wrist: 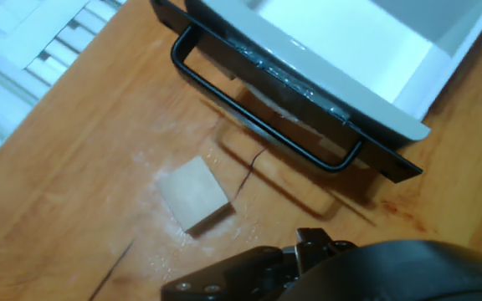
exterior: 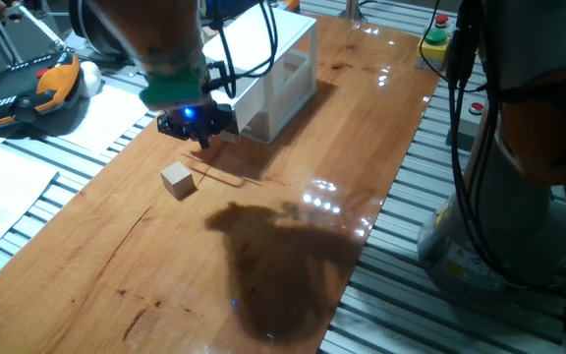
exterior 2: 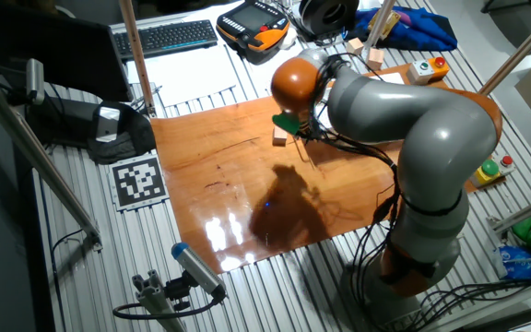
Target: Put things in the drawer
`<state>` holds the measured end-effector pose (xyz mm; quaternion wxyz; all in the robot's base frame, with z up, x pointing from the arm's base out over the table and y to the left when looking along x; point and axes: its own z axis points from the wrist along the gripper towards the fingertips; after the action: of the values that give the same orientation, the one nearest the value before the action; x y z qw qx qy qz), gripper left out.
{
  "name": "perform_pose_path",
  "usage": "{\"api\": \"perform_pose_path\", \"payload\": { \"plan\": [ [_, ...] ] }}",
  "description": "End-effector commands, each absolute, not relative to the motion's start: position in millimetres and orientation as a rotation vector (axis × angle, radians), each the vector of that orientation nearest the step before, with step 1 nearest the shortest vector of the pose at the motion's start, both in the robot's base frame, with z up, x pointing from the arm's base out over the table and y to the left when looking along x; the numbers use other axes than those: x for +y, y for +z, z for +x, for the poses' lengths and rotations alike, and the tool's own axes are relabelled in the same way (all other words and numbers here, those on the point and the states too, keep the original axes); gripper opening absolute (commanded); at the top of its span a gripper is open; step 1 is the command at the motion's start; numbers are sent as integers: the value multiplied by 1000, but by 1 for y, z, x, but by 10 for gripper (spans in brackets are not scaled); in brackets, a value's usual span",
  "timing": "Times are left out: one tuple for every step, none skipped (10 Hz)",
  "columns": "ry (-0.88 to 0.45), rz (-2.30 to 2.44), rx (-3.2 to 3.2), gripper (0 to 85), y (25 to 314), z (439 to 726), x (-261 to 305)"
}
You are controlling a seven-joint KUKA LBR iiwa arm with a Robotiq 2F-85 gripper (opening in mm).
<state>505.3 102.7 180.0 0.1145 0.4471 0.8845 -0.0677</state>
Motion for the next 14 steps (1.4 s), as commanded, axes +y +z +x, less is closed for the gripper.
{"api": "perform_pose_path", "payload": {
  "plan": [
    [-143,1321,2598,0,180,505,102],
    [-133,1373,2600,0,180,505,102],
    [-150,1436,2568,0,180,505,102],
    [-172,1534,2518,0,180,505,102],
    [-232,1599,2469,0,180,505,102],
    [-199,1676,2449,0,180,505,102],
    [-182,1733,2427,0,179,507,103],
    [-166,1786,2390,0,178,508,104],
    [-157,1845,2333,0,178,509,106],
    [-182,1880,2275,0,178,509,112],
    [-186,1911,2230,0,180,512,115],
    [-175,1948,2208,0,181,517,114],
    [-166,1967,2190,0,182,522,113],
    [-173,1968,2181,0,181,529,112]
  ]
}}
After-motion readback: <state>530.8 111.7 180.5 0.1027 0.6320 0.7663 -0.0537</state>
